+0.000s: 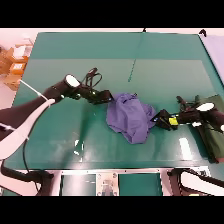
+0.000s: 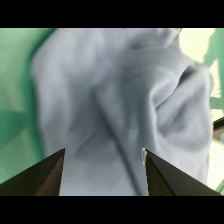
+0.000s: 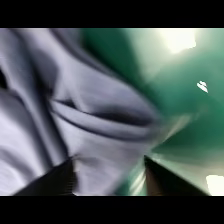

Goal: Fold the shirts.

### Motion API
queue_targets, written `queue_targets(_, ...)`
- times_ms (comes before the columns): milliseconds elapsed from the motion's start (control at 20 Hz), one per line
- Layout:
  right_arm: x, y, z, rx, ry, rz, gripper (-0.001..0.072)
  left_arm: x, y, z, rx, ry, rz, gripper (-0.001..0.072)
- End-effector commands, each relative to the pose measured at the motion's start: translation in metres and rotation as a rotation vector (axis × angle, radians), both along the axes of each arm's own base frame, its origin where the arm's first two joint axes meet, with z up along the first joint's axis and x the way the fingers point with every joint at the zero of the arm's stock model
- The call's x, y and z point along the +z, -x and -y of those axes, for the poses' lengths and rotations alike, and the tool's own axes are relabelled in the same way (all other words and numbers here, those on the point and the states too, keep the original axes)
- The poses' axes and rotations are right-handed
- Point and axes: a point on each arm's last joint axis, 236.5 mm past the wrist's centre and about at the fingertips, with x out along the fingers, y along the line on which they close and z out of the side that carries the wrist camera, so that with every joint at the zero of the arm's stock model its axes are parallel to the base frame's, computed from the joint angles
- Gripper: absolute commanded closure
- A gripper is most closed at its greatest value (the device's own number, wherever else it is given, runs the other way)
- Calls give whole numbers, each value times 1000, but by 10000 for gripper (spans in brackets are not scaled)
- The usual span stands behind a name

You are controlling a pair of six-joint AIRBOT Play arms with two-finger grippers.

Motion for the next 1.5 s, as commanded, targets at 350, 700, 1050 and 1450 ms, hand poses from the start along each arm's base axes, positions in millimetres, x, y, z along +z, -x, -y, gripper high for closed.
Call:
queue_targets(350, 18, -68, -13, 28, -33, 155, 696, 2, -12, 29, 39, 102, 17, 651)
queue_targets(700, 14, -62, -9, 61, -3, 146, 696, 48, -68, -9, 144, 170, 54, 222)
queue_targets(1050, 13, -64, -8, 55, 4, 152, 696, -1, -33, 52, 65, 172, -23, 223)
queue_targets(1450, 24, -81, 49, -84, 19, 177, 697, -10, -17, 9, -24, 88, -105, 684)
